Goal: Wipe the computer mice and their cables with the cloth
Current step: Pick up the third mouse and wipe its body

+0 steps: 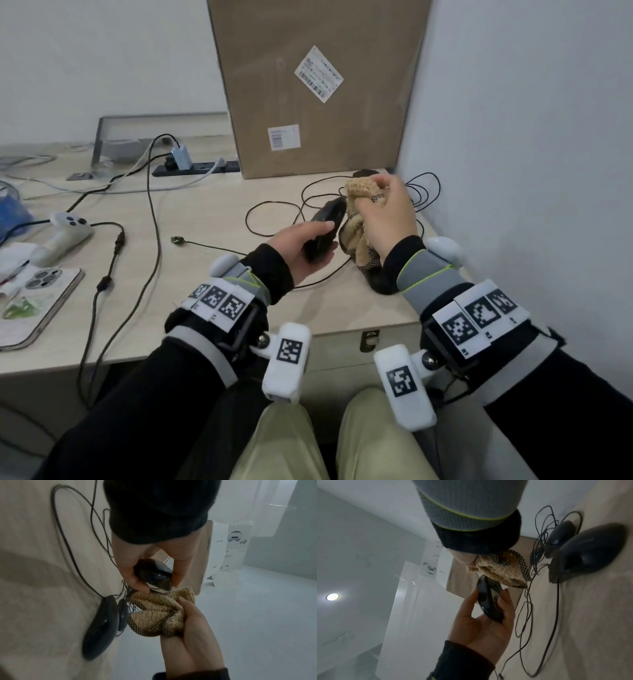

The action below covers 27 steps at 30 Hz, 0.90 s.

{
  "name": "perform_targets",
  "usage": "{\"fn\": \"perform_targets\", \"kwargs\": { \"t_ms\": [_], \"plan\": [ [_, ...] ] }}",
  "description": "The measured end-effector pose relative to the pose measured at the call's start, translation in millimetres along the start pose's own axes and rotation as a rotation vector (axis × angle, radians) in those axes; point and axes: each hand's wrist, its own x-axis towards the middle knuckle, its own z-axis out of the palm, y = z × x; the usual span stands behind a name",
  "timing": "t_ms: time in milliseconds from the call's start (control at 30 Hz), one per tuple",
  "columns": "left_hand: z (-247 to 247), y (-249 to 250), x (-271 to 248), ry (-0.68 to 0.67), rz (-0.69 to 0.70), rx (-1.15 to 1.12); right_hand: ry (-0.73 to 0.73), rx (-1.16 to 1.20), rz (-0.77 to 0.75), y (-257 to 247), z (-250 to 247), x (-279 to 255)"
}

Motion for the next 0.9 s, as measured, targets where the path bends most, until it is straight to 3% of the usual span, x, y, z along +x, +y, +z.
{"fn": "perform_targets", "kwargs": {
  "t_ms": [67, 300, 733, 900],
  "plan": [
    [9, -7, -4, -0.027, -0.034, -0.043, 0.05, -0.056, -0.045, 2, -6, -1],
    [24, -8, -6, -0.028, -0.099, -0.306, -0.009, -0.152, -0.169, 0, -9, -8],
    [24, 1, 3, -0.071, 0.0, -0.536, -0.218, -0.335, -0.461, 4, 12, -41],
    [12, -4, 1, -0.052, -0.081, -0.354, -0.139, -0.291, -0.305, -4, 9, 0]
  ]
}}
